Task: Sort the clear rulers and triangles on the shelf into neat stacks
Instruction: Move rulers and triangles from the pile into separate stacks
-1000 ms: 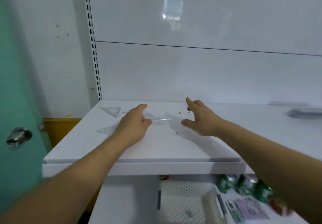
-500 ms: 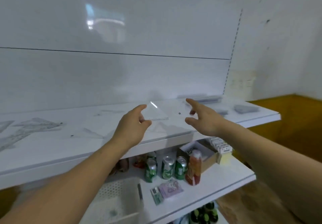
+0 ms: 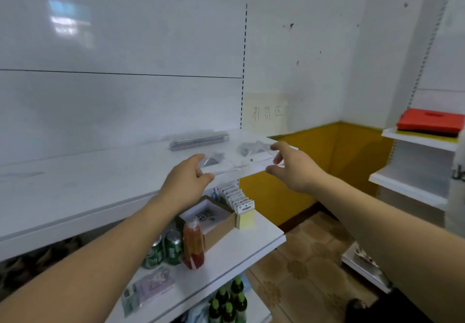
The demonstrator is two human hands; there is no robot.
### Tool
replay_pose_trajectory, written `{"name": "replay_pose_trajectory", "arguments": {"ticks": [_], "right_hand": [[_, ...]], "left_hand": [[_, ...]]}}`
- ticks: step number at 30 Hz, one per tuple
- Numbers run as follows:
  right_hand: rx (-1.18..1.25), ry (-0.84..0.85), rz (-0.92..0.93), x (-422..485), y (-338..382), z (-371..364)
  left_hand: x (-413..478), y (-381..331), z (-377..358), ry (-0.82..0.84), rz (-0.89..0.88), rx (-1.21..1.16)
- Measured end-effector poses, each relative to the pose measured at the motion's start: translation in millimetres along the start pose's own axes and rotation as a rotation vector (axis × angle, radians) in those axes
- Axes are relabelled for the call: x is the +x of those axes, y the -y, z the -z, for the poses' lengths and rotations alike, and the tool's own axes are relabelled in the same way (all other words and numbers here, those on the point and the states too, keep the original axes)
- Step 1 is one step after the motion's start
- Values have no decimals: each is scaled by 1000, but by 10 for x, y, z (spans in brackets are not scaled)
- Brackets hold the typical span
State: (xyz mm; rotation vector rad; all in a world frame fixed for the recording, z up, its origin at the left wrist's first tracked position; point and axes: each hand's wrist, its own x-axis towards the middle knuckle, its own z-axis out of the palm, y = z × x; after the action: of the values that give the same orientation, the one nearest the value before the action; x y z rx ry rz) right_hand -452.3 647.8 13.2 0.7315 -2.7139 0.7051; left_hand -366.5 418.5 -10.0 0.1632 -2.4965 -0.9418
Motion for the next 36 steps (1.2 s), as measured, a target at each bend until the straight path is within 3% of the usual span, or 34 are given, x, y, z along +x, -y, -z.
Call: {"name": "replay_pose_trajectory", "arguments": {"ticks": [5,13,21,26,36], "right_hand": [[34,-33,-37,319,-278,-114],[-36,46,-52,1223,-581,-410],[-46,182,0,1865,-764,-611],[-115,356,75,2168,-871,-609],[-217,530,290,2423,-1042,-584]], "left_hand": [[410,73,-163,-25,-31,230],[1028,454,-228,59,111,407],[1164,600,-351,95,236,454],[1150,560,-356,52,288,293],[1209,349,-386,110,397,405]]}}
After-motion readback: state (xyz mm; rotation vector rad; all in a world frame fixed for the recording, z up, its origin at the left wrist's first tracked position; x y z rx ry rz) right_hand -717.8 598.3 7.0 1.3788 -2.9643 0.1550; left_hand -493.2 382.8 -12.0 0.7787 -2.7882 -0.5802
